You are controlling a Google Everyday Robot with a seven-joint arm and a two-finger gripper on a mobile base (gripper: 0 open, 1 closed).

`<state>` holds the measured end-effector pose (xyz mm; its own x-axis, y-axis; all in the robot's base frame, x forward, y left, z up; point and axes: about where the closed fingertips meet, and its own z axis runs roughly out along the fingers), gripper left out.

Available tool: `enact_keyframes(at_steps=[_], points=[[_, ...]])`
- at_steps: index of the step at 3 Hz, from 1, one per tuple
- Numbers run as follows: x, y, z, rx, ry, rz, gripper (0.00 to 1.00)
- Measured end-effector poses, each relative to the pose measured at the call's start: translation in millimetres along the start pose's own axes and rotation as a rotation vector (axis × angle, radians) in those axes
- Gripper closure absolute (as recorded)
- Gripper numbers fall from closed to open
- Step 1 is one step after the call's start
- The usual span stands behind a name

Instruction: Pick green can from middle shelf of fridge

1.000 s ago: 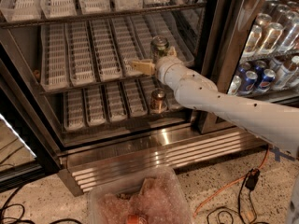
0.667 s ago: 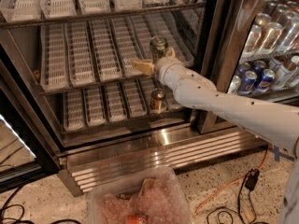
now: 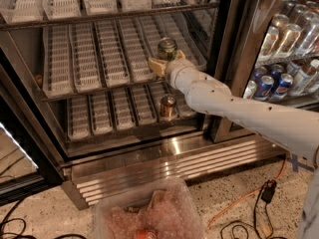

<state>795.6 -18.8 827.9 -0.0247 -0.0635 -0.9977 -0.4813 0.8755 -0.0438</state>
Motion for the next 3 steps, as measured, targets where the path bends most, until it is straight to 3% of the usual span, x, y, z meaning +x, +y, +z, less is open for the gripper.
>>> enact_keyframes(at_steps=[1,3], points=[[-1.5,-4.4,-1.3,0.001,0.0,0.007,0.96],[-5.6,3.7,1.2,-0.03,-0.027,0.037,1.0]])
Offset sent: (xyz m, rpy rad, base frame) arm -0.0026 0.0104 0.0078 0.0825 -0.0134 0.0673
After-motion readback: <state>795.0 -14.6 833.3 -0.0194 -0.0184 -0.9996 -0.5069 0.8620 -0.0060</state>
